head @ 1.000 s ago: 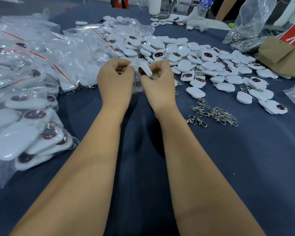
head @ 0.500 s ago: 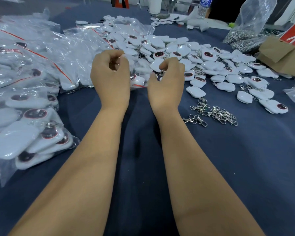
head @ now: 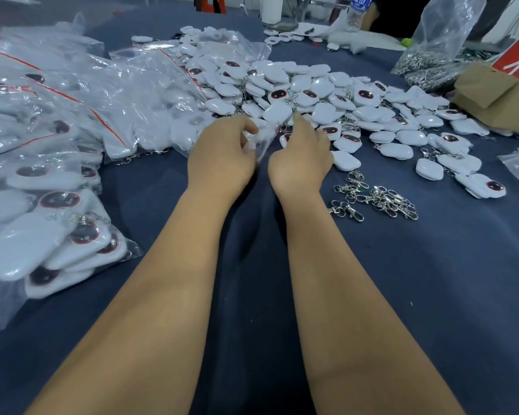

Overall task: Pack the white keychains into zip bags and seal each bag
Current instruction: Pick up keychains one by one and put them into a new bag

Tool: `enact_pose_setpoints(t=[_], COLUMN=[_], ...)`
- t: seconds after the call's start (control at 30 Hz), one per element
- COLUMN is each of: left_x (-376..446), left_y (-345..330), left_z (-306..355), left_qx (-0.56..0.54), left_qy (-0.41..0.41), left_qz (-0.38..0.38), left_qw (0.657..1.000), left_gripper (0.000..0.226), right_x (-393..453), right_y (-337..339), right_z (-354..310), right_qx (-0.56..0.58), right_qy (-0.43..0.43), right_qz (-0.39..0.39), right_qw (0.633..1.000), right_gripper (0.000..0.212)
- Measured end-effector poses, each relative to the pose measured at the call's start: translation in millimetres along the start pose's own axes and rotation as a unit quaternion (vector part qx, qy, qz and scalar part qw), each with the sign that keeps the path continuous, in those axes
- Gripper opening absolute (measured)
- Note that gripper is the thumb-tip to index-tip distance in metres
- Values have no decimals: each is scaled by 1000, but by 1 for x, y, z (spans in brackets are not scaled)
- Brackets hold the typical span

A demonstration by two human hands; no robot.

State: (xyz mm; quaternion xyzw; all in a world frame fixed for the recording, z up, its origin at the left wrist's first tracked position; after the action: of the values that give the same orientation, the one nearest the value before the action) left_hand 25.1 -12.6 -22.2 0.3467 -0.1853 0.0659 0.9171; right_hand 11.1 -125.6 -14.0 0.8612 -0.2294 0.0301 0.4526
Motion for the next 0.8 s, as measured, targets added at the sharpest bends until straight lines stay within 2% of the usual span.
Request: enact_pose_setpoints(t=[0.07,0.2,0.33,0.43,0.57,0.67,0.8], left_x=[1,2,2,1,-1,-2,-1], left_y=[4,13,13,9,4,3,1], left_z=[-4,-10,-7,-1,5,3,2], left_qx=[32,76,87,25,-62,-49,40], left_qy=[24,64,67,34,-7,-2,-8], left_qz=[33,90,96,82,48,26,-40], left_qw=[999,991,989,996,997,998,998], left_gripper=[31,33,30,25,21,16,31], right_x=[-1,0,1,-1,-1,1,1], right_y=[-2,-1,-2,-5,-5,-5,-3], right_z=[0,-2,-2,0,-1,-1,-1], right_qx=[-12,7,-8,-44,-45,-16,75], right_qy=[3,6,26,28,6,-5,11], right_qz=[-16,2,0,-29,-16,2,20], right_qw=[1000,1000,1000,998,999,1000,997], right_gripper=[69,64,63,59,49,40,37])
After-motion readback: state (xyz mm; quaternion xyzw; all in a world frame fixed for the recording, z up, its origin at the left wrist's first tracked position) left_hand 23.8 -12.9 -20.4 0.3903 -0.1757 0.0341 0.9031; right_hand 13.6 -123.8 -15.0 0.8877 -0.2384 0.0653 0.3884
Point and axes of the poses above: each hand's wrist, its own x-axis towards the middle knuckle, its own y-axis out of the back of the hand, z = x × y, the point moved 1 cm from there along x, towards the middle knuckle, and after that the axes turned 1 degree about y, right-handed, at the moved point
